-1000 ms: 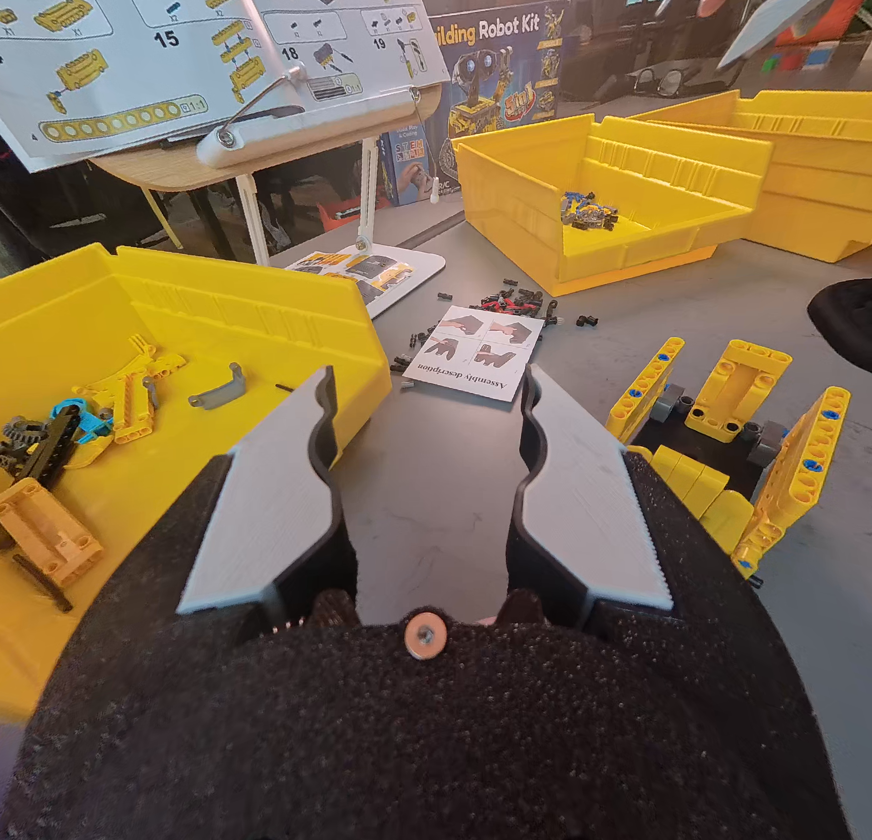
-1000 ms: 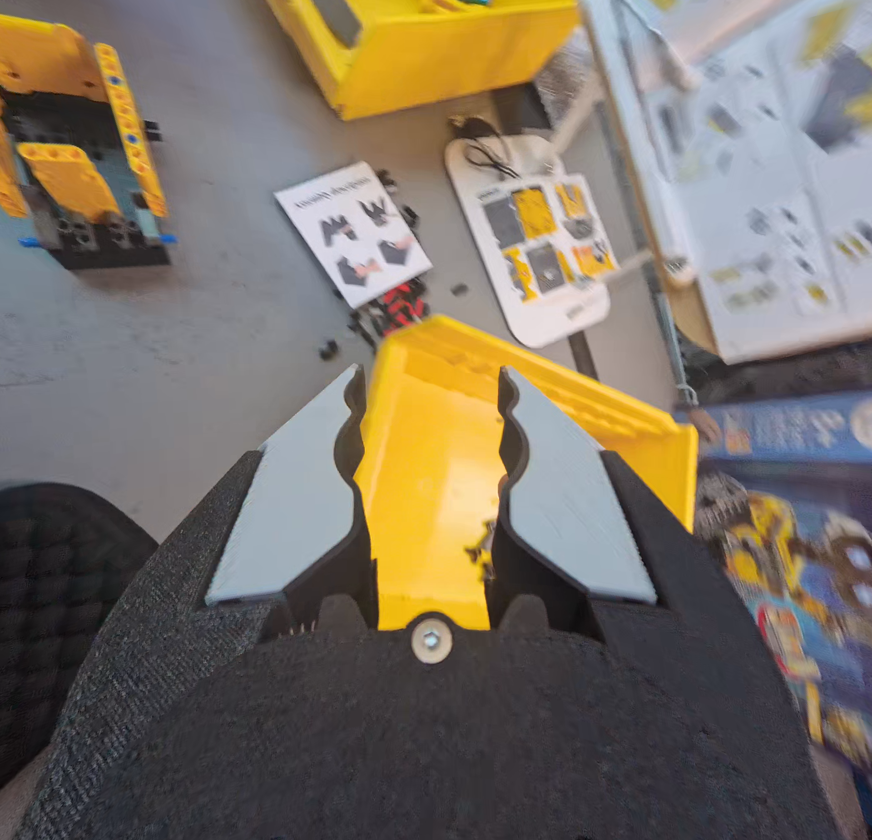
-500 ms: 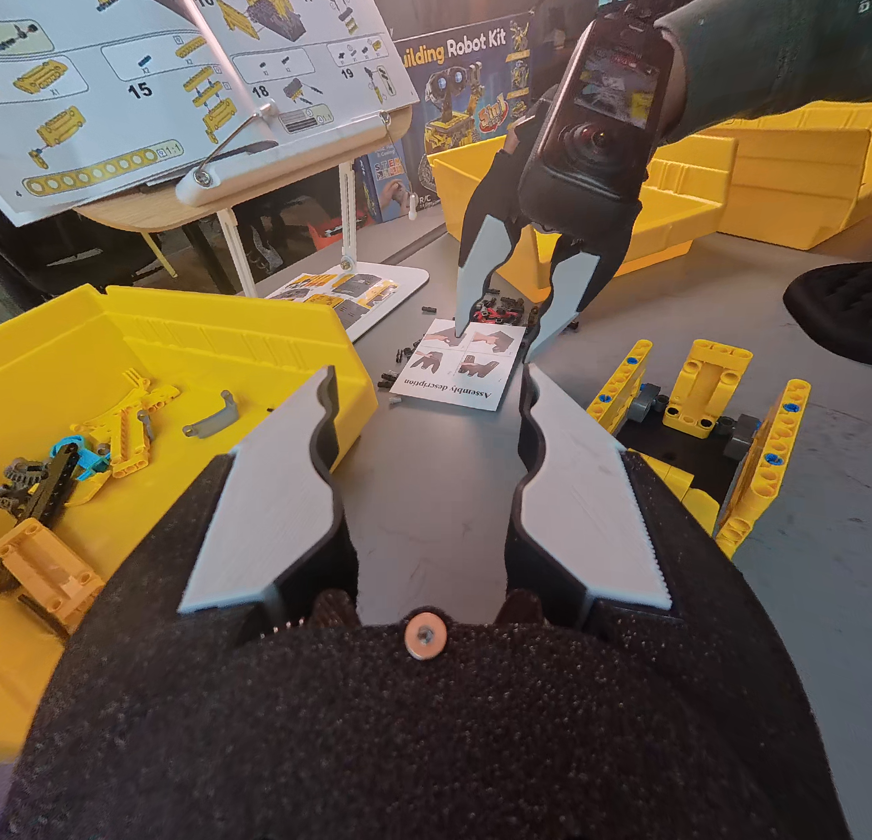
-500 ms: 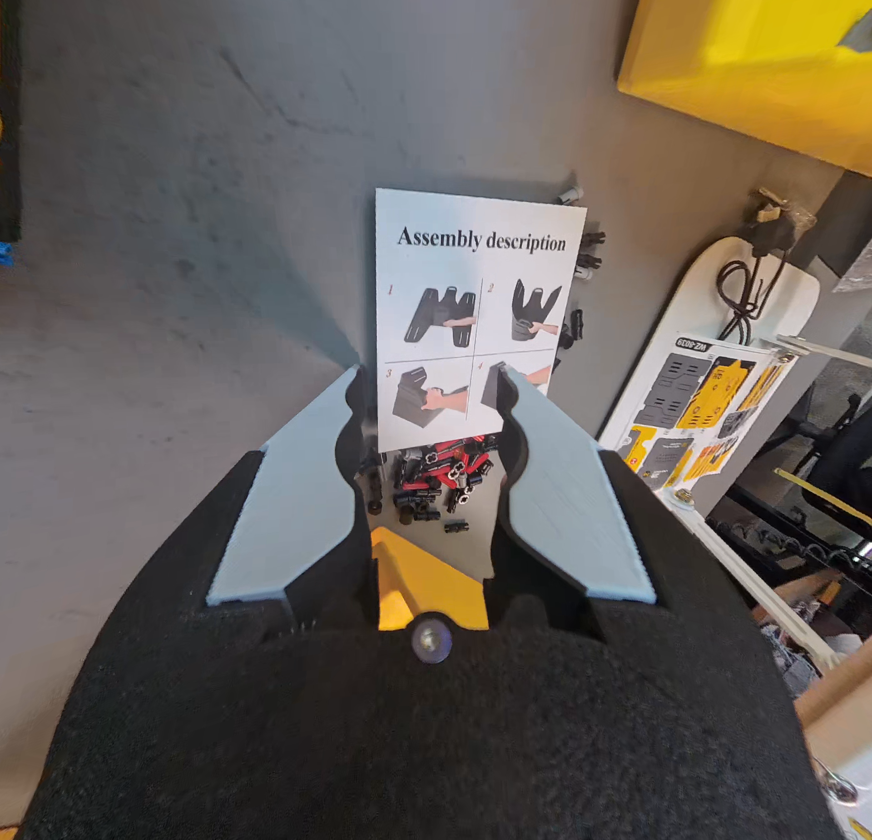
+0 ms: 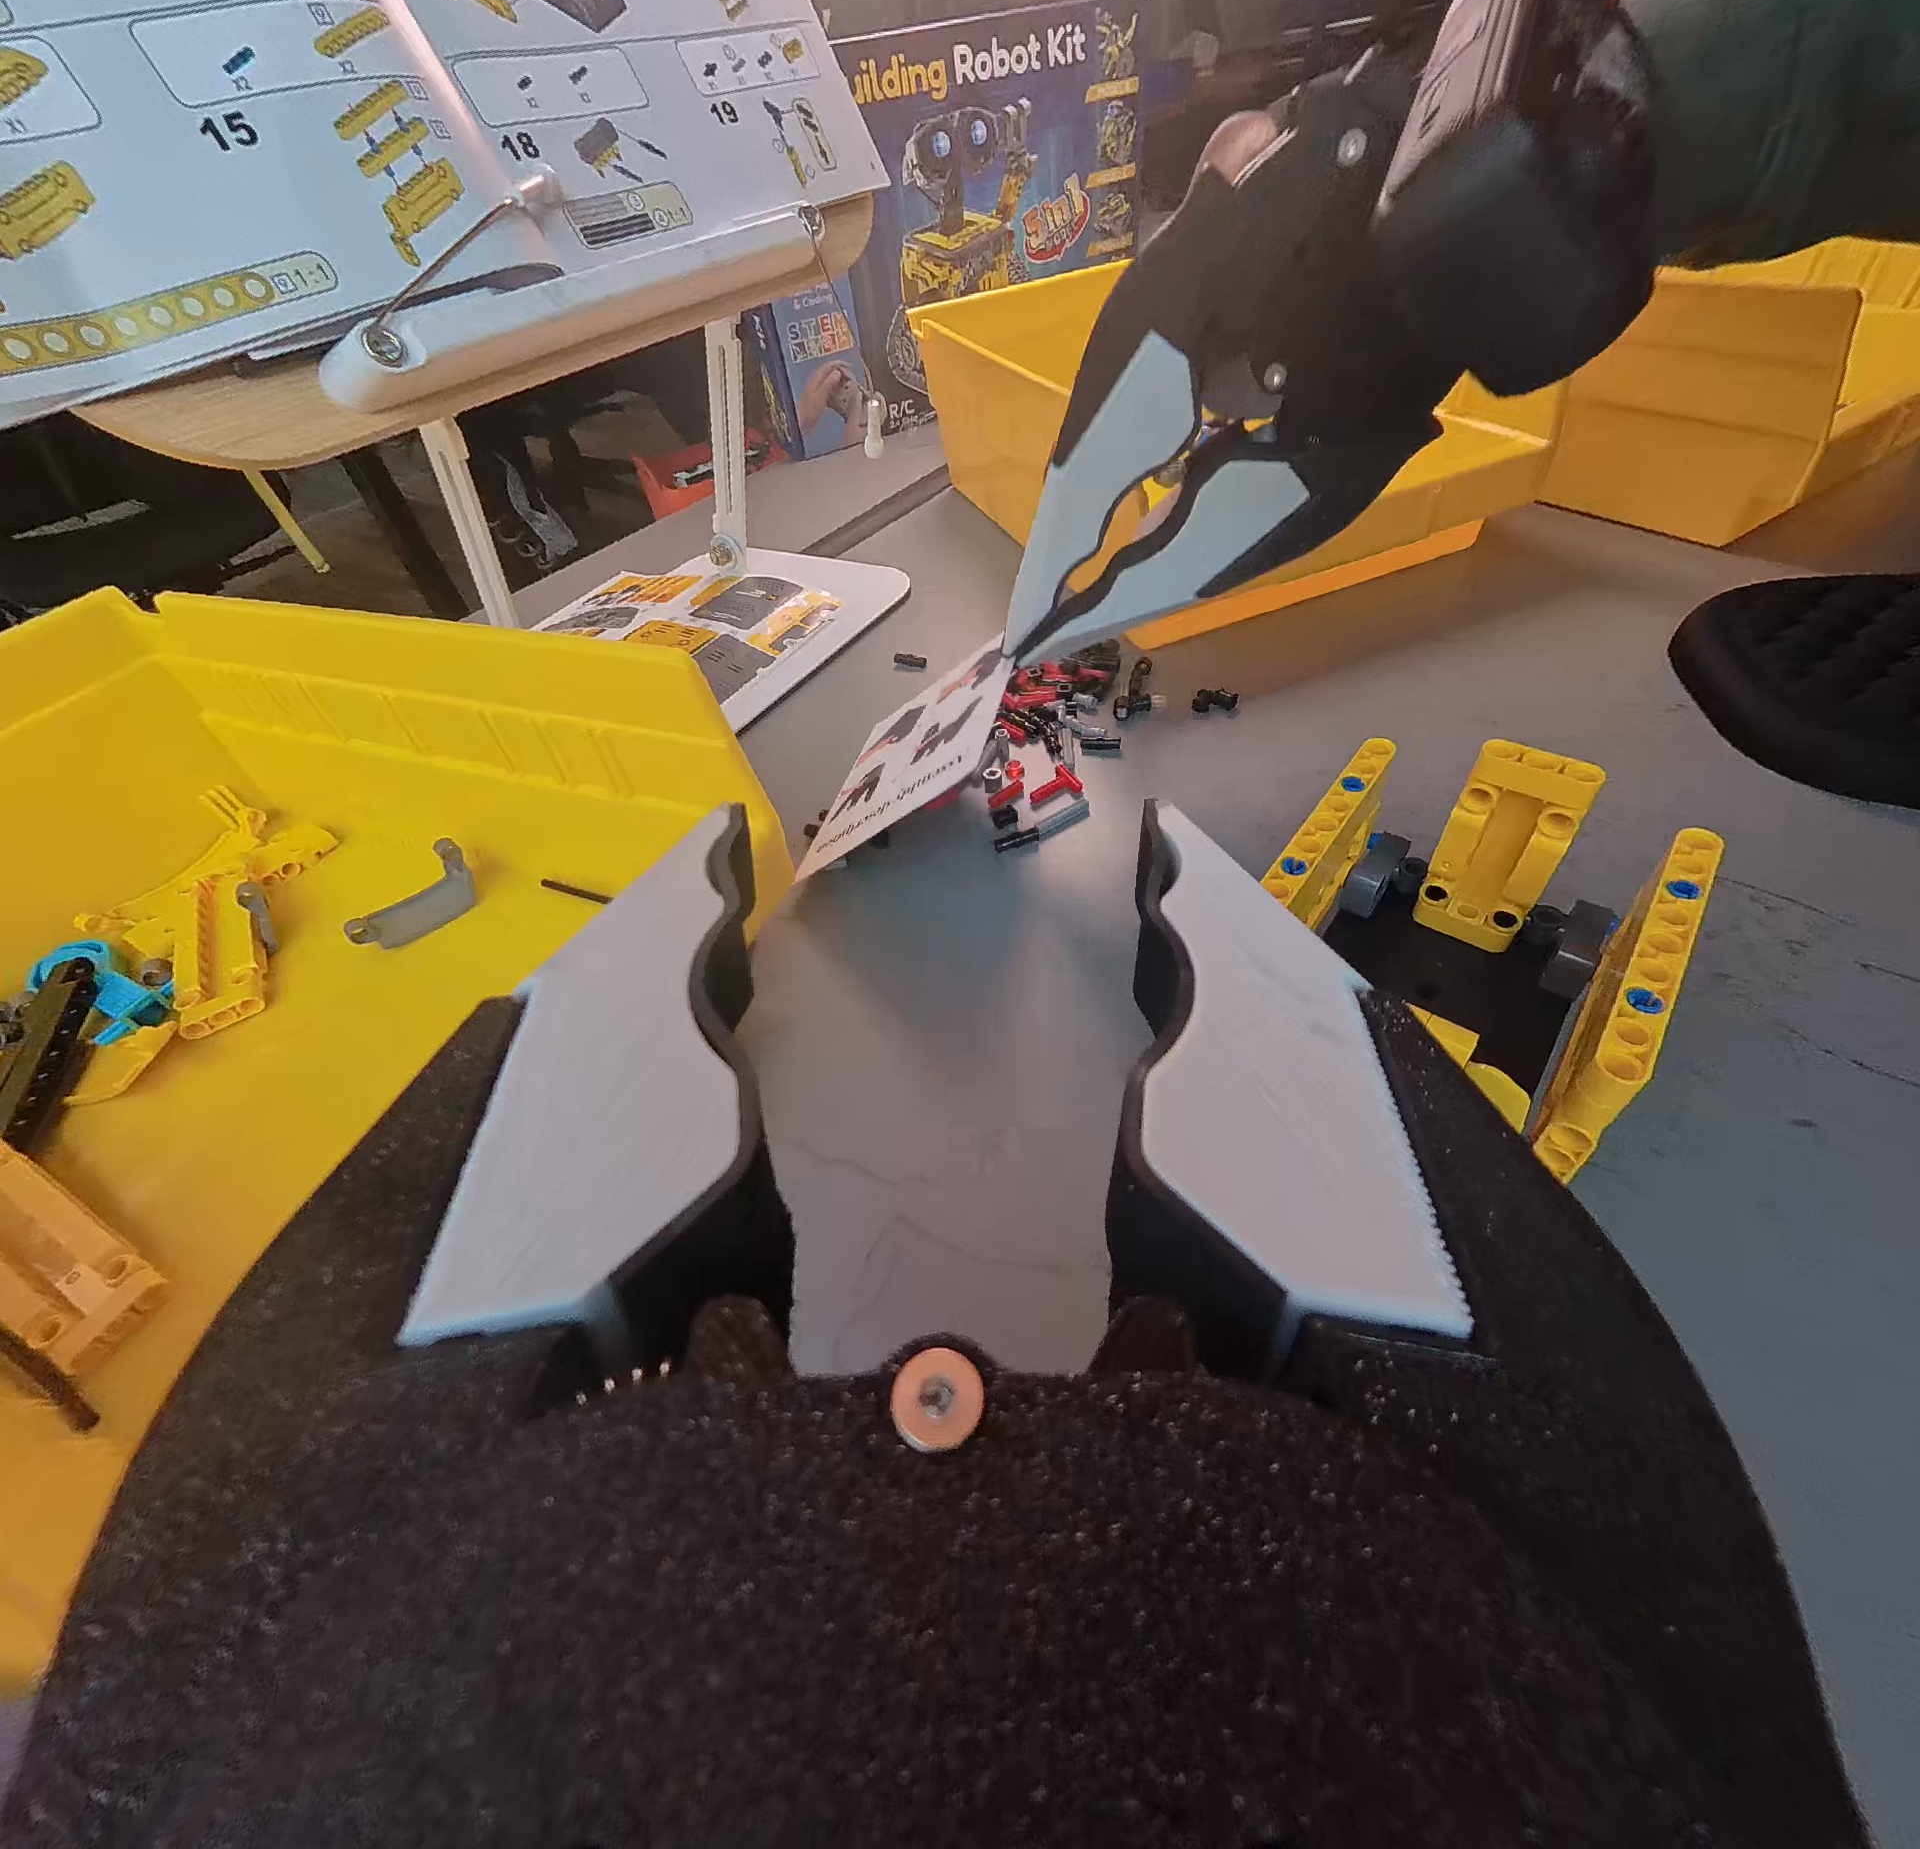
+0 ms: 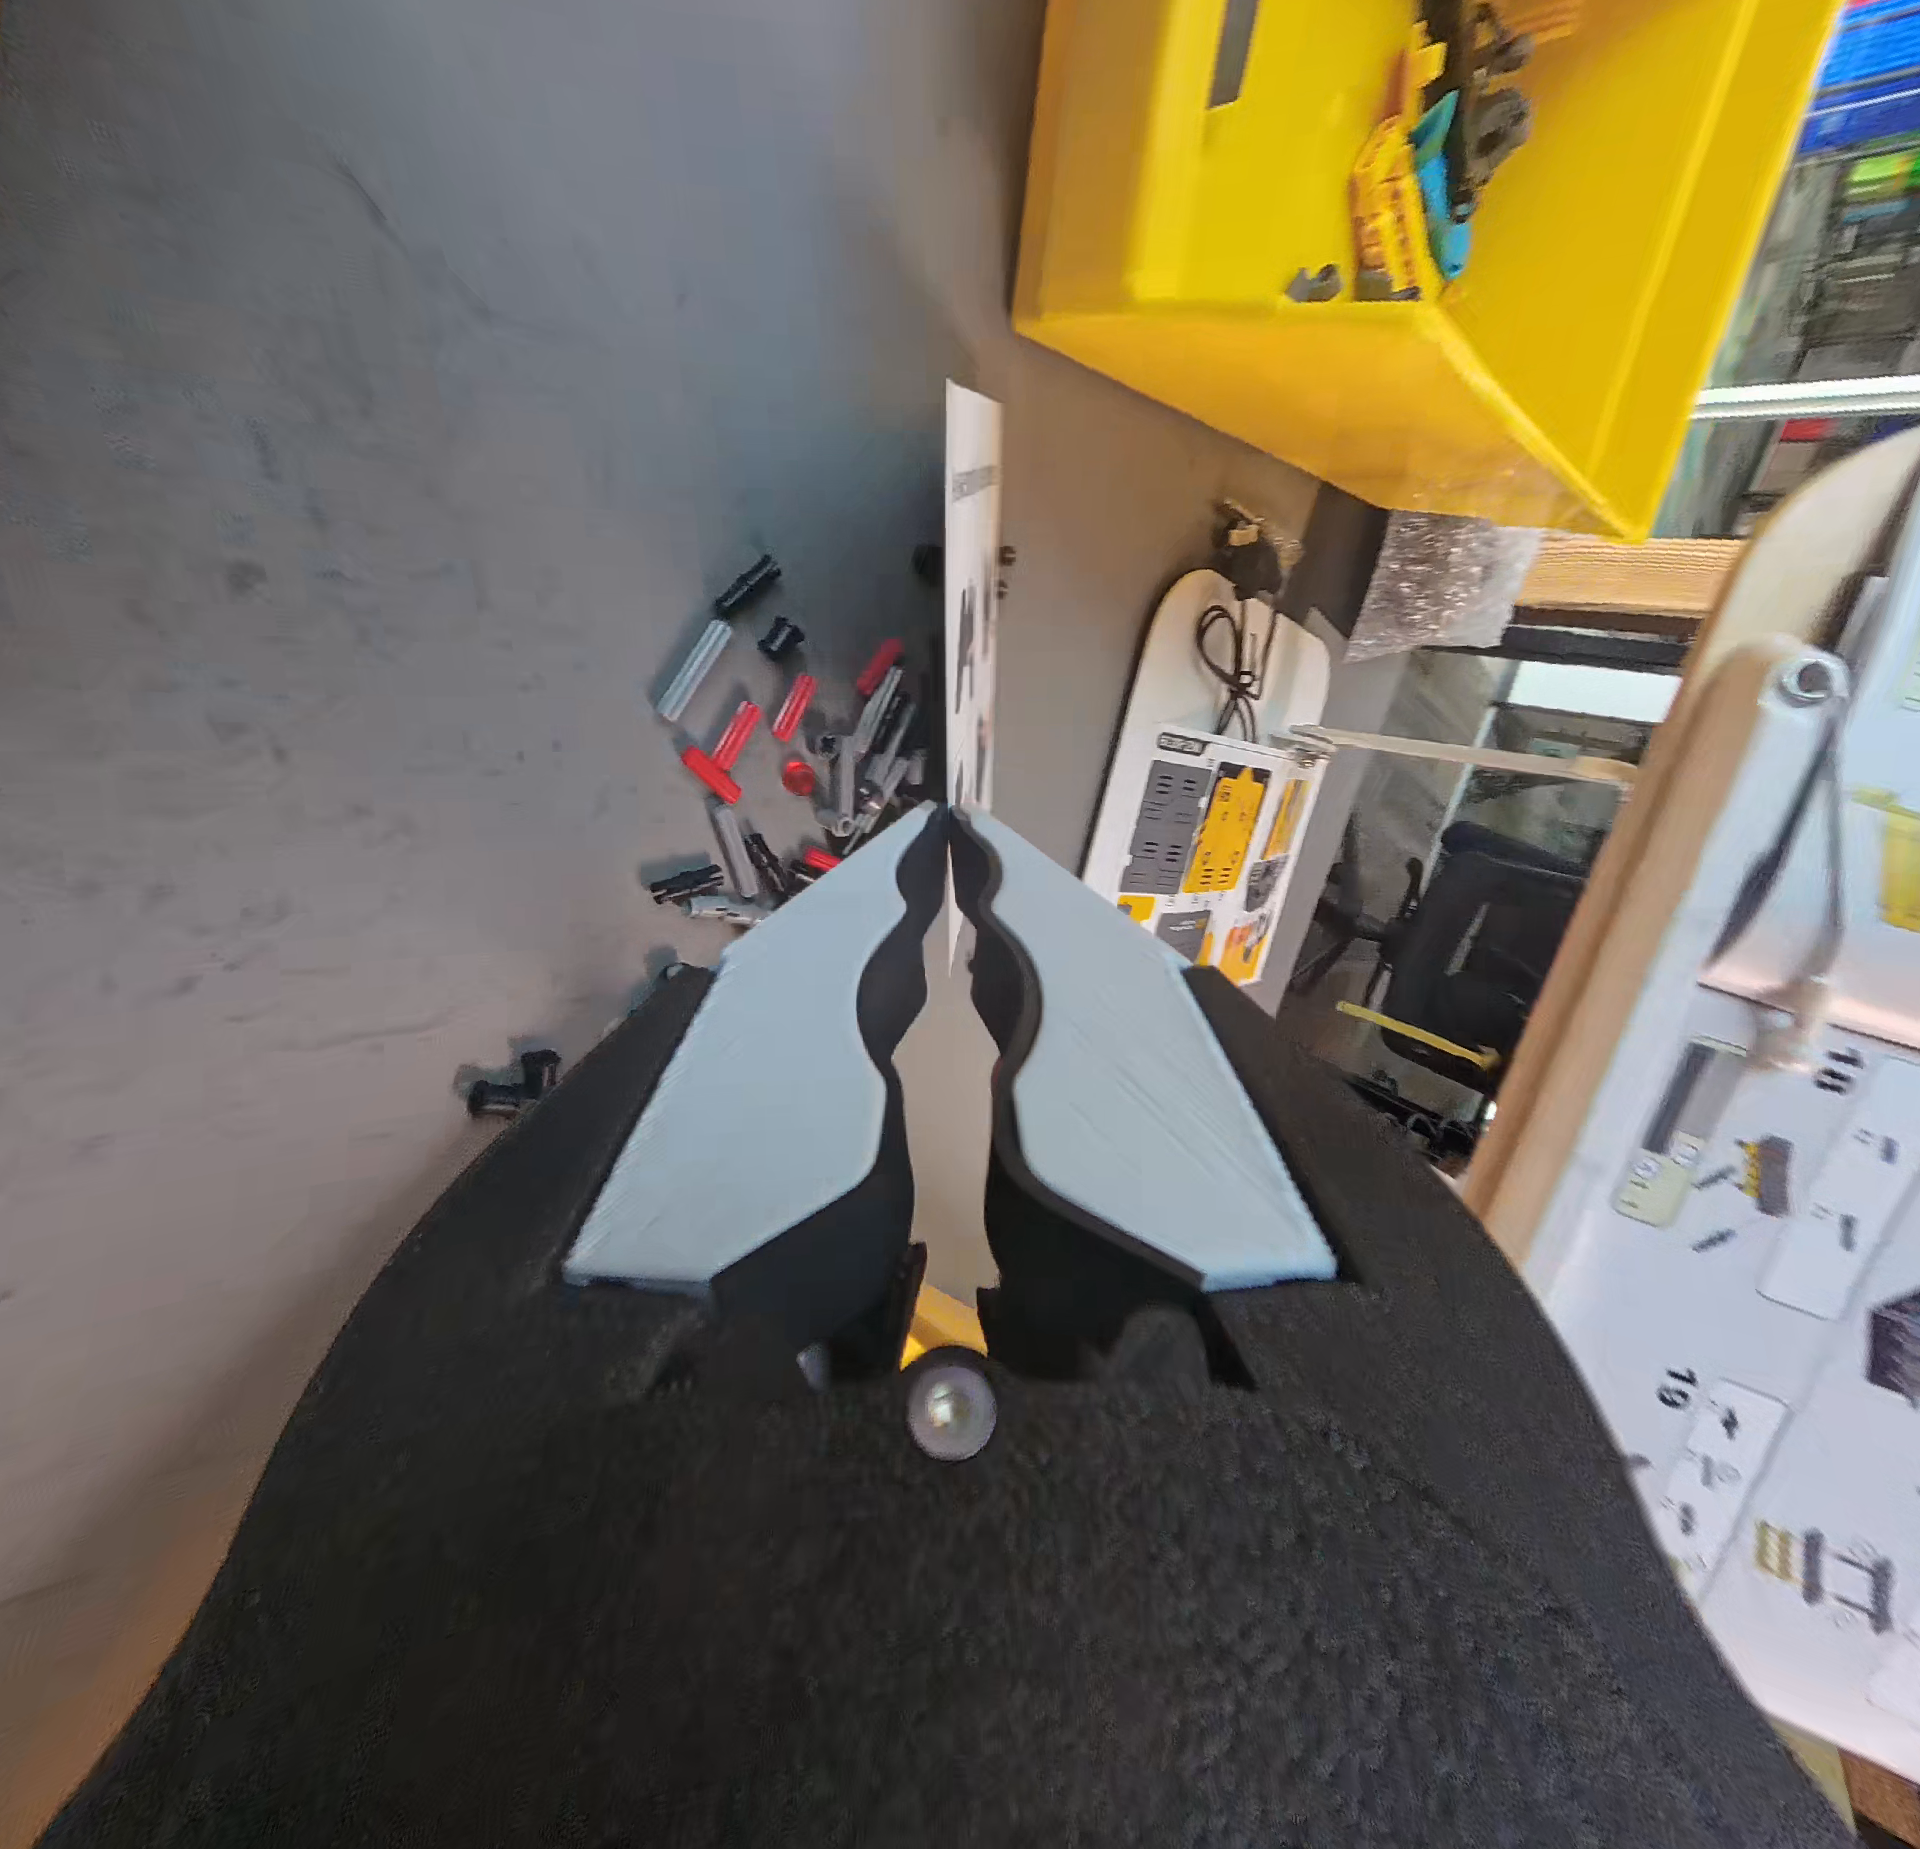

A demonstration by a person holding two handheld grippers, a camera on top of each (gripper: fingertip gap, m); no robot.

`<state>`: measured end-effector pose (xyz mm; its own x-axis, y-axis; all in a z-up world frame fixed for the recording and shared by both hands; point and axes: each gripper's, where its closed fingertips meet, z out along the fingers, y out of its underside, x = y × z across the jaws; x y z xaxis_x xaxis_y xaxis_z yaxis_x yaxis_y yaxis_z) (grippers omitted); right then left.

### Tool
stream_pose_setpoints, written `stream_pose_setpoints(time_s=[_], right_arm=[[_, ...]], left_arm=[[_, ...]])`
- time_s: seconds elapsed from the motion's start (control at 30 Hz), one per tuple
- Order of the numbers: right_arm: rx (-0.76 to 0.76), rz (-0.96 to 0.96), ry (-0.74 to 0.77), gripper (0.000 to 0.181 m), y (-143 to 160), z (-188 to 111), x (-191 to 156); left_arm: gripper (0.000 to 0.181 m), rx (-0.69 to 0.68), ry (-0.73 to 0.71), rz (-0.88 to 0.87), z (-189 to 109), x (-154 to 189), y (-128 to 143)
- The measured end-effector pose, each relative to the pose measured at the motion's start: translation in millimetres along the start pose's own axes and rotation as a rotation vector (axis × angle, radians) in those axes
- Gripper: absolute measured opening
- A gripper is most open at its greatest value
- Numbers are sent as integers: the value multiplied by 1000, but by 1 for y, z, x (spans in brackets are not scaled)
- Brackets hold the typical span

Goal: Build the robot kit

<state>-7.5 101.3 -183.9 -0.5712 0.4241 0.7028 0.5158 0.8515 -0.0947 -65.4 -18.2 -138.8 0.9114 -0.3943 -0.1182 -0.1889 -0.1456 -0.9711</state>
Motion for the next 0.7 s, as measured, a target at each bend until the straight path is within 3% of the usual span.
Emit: stream_pose_setpoints(time_s=[0.07, 0.13, 0.2, 0.3, 0.43, 0.5, 0.57, 0.63, 0.7], right_arm=[[33, -4, 105, 0, -5, -17, 15], [73, -28, 229, 0, -13, -37, 29], [111, -83, 369, 0, -24, -59, 42], [159, -198, 536, 0, -48, -91, 49], [220, -321, 639, 0, -85, -115, 40], [242, -368, 656, 0, -98, -121, 34], [251, -372, 655, 0, -104, -124, 27], [280, -235, 610, 1, -105, -128, 22], [398, 162, 485, 6, -107, -144, 19]], left_arm=[[69, -17, 52, -82, 2, 6, 4], [67, -21, 164, -274, 3, 15, 5], [69, 7, 331, -574, 0, 24, -2], [72, 206, 649, -1015, -19, 28, -41], [68, 353, 768, -1165, -30, 27, -64], [46, 385, 760, -1174, -31, 23, -65], [6, 404, 743, -1108, -35, 25, -67], [0, 367, 685, -1025, -33, 28, -65], [0, 331, 628, -959, -31, 31, -63]])
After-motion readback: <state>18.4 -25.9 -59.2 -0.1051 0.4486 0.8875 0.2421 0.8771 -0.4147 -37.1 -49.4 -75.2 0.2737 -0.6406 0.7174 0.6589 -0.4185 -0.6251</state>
